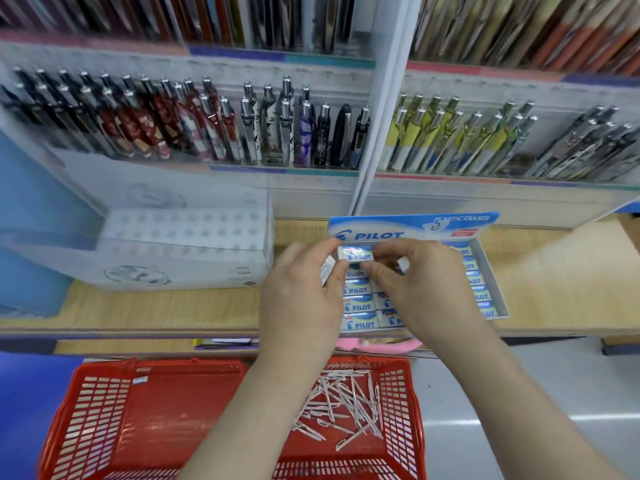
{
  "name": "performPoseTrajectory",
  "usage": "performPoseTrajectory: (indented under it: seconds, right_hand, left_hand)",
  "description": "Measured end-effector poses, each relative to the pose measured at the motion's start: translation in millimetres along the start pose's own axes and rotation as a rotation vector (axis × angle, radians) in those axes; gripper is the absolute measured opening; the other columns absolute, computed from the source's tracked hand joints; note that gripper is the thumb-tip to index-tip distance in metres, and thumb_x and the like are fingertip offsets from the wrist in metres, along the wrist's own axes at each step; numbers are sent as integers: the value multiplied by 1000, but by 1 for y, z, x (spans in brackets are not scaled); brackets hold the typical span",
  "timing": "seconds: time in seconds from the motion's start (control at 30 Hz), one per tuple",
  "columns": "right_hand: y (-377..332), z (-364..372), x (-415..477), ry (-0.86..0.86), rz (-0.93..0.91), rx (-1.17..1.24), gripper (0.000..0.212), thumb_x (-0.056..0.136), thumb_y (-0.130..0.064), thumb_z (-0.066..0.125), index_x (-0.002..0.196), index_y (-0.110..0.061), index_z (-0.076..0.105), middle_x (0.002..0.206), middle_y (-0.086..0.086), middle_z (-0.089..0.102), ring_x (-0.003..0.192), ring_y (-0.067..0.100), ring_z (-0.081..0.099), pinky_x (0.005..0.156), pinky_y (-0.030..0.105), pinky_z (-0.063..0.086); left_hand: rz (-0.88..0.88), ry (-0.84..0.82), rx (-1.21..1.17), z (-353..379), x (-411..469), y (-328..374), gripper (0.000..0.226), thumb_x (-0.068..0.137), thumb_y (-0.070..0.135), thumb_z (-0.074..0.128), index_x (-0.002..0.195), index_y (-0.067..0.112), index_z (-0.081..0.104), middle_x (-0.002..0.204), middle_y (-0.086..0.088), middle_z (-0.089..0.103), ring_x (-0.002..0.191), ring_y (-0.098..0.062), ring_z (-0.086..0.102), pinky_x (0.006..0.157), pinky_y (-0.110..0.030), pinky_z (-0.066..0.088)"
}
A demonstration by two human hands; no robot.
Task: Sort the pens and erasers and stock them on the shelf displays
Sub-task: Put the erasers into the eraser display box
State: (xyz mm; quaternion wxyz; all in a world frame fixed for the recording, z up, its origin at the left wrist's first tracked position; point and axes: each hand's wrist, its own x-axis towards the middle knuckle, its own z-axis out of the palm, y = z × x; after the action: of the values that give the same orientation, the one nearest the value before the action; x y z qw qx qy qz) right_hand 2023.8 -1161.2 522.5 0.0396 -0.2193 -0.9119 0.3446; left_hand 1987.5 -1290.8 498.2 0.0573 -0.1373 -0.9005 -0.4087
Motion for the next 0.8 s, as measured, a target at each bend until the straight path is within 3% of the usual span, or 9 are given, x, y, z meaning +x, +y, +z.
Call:
performPoseTrajectory:
  seconds: [0.23,0.47,0.57,0.67,0.77,0.8]
  right_hand:
    - [-1,4,3,35,-34,-73,15,81,-36,72,85,-23,71,72,-9,68,71,17,63,71,34,50]
    - [-1,5,2,56,-79,-113,19,81,-37,71,90,-21,70,85,-4,73,81,22,65,72,37,52]
    - [1,1,3,-18,-73,-93,17,80,-31,71,95,-24,67,78,-10,66,73,13,61,71,30,50]
    - [5,-10,3,-166,-15,62,18,78,-21,71,92,-28,62,74,-13,61,68,3,58,64,15,46]
    - [8,-27,-2,-324,98,439,20,86,-10,64,99,-26,66,96,-5,70,86,12,68,77,35,58]
    - [9,-30,-5,-366,118,525,24,89,-9,62,103,-27,67,103,-4,70,91,13,69,78,36,59]
  left_hand:
    - [-91,41,-41,3,-3,2,28,78,16,73,106,23,70,84,3,63,76,-13,58,68,-19,38]
    - [-53,40,-39,6,-2,0,18,80,16,70,97,23,72,86,4,65,77,-11,61,70,-21,43]
    - [-65,30,12,5,-2,2,18,82,21,69,100,25,72,86,6,66,77,-12,62,68,-26,47]
    - [-74,37,8,5,-2,3,18,83,25,66,99,26,73,86,6,66,78,-13,63,69,-30,48]
    - [-101,59,-36,1,-3,5,18,84,34,60,96,29,73,83,9,66,76,-8,60,69,-25,43]
    - [-111,57,-59,-1,-5,6,18,85,37,58,94,30,72,83,10,66,76,-5,59,69,-24,43]
